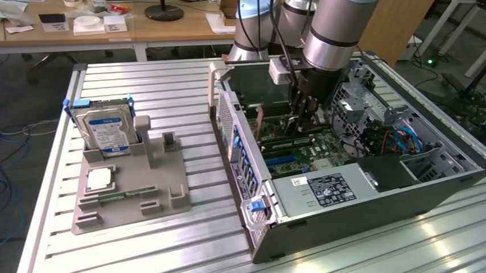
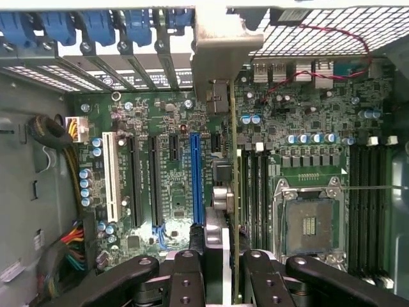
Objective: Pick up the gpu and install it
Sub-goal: 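Insert the gpu into the slot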
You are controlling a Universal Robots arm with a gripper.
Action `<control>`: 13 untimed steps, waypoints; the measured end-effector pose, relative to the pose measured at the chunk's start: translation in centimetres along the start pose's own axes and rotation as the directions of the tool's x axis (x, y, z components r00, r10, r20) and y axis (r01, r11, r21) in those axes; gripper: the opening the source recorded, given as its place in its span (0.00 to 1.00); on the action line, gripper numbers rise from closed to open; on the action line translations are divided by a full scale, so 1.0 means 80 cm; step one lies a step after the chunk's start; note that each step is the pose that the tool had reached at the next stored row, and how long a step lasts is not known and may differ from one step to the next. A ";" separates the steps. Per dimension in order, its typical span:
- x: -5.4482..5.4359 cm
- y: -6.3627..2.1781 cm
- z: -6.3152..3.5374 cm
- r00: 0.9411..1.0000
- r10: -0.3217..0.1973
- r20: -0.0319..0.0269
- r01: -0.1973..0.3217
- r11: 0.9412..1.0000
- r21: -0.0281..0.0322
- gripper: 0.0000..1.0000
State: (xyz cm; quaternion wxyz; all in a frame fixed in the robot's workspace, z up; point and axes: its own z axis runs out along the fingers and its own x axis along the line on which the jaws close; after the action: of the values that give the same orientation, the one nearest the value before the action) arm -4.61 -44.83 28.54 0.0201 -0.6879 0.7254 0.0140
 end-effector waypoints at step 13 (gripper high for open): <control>0.012 0.001 0.013 1.000 0.000 0.000 0.000 1.000 -0.002 0.28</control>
State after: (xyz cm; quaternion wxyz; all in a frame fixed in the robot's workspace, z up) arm -4.73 -45.74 27.48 0.0195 -0.6878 0.7255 0.0146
